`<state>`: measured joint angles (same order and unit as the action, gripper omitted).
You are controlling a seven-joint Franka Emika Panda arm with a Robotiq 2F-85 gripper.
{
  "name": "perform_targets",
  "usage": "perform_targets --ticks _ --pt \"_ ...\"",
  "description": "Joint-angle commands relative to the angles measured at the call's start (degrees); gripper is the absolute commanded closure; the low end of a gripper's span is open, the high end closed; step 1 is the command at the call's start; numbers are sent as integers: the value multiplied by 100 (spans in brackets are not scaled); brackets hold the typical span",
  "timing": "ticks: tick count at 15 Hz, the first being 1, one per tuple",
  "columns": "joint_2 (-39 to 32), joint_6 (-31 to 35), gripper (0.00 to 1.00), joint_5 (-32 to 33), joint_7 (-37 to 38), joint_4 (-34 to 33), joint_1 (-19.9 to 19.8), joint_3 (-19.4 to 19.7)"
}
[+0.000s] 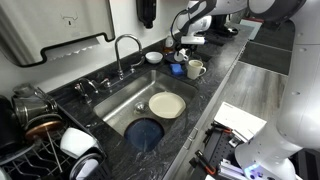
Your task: Move the glass cup to the left of the sink
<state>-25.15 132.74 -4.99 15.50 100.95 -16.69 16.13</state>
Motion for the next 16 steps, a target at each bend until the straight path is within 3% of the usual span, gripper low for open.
perform_targets --ticks 1,8,15,16 --pt "-425 -357 0 93 -141 -716 -155 55" --pt "-842 -1454 0 359 16 -1276 -295 220" --pt "-1090 -2254 0 -184 201 -1513 -422 37" --pt "-1120 -2330 15 -272 246 -1551 -421 13"
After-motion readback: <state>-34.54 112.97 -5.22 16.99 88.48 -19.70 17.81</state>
